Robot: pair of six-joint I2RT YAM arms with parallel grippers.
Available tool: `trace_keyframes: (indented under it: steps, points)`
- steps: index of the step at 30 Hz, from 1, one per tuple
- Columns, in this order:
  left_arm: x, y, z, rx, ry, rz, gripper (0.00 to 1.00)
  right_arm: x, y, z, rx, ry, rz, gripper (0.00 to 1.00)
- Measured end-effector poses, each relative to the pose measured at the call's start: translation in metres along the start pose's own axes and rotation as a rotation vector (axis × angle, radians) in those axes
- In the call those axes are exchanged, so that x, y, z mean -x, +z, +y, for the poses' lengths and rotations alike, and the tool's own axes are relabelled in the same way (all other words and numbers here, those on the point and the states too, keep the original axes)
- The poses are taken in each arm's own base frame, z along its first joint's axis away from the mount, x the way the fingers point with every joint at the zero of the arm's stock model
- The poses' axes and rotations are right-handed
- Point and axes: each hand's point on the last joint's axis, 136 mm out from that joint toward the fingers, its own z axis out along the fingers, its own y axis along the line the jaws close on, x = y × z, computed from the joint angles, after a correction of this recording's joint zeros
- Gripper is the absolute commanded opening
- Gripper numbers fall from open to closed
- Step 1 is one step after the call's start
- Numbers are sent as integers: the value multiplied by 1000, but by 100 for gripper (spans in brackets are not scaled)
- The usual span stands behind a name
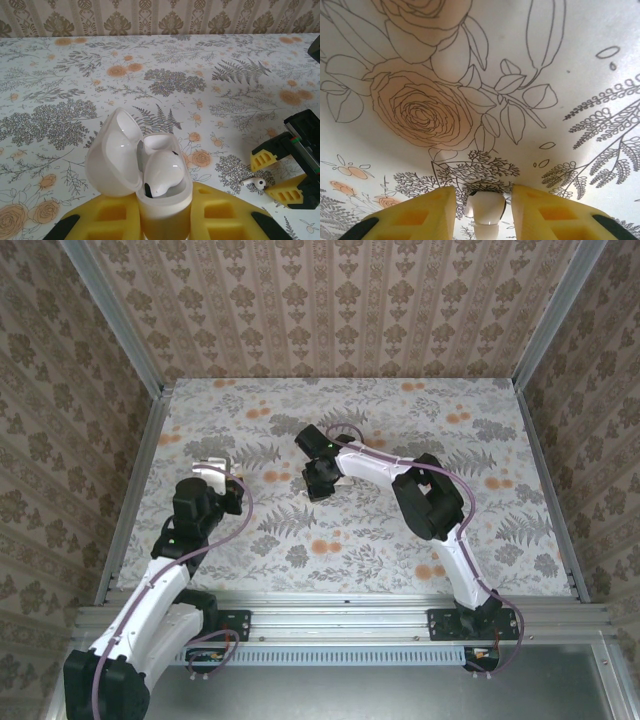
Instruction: Insert wireless bluetooth earbuds into charging case
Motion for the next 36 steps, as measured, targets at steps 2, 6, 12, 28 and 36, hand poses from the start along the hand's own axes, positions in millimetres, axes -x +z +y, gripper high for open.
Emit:
trace_keyframes:
  steps: [2,6,12,28,36]
  points:
    - [0,0,0,0,3,0,18,0,1,0,-2,1,1,38]
    - [0,0,0,0,3,0,18,-3,1,3,1,-1,9,42]
    - [0,0,0,0,3,0,18,-5,3,1,-15,0,19,33]
    - [0,0,0,-1,3,1,18,-7,3,0,-19,-56,24,21]
    - [-11,8,-4,-31,-6,47,18,-8,1,-1,74,-193,37,21]
